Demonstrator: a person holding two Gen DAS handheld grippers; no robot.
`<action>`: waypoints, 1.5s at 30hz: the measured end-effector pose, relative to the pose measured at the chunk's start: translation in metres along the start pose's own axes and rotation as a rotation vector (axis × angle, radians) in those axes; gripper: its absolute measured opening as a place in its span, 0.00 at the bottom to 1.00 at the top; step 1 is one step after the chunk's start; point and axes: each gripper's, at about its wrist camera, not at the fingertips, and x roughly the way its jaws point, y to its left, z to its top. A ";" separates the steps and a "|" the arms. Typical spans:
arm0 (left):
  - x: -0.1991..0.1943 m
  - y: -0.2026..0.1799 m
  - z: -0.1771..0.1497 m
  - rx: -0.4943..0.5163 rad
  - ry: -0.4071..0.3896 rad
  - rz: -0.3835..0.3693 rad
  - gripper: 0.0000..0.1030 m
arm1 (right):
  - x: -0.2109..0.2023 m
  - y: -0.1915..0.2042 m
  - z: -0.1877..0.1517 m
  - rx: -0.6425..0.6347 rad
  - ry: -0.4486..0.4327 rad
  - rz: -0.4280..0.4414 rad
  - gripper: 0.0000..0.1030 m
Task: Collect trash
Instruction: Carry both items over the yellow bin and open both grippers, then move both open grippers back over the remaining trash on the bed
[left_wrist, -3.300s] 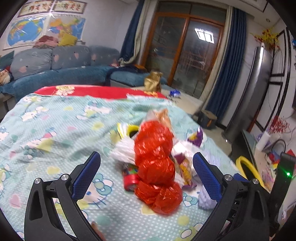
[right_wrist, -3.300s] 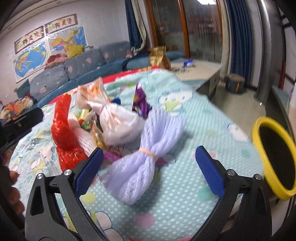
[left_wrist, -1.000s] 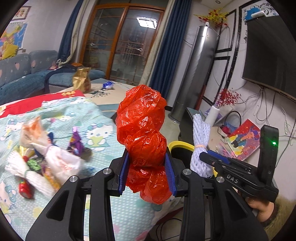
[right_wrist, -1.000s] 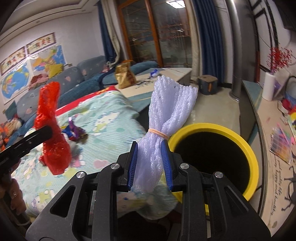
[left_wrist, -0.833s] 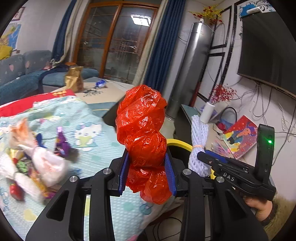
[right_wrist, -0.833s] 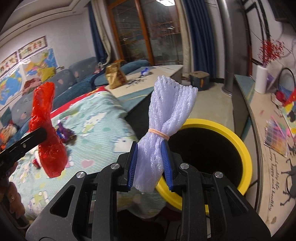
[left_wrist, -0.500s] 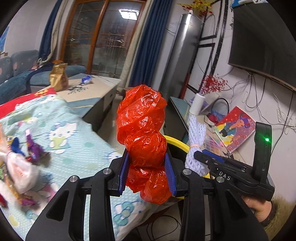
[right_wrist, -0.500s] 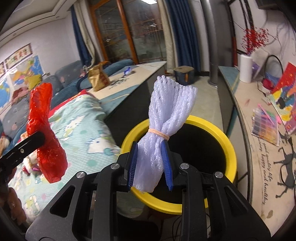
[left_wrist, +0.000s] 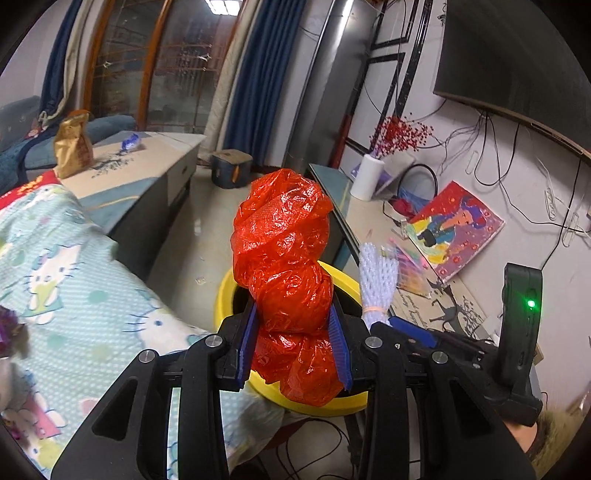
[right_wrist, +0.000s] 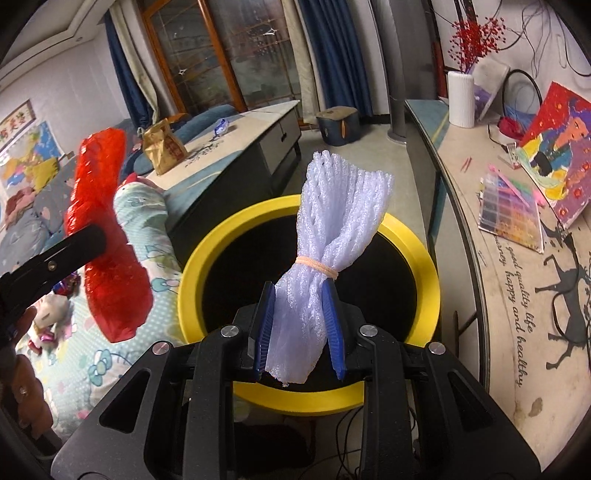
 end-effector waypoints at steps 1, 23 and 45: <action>0.005 -0.001 0.000 0.000 0.008 -0.004 0.33 | 0.001 -0.002 0.000 0.004 0.002 -0.001 0.20; 0.004 0.023 -0.006 -0.030 -0.026 0.045 0.92 | -0.013 -0.022 -0.001 0.092 -0.083 -0.030 0.62; -0.105 0.080 -0.024 -0.106 -0.184 0.308 0.93 | -0.038 0.084 -0.007 -0.130 -0.087 0.172 0.71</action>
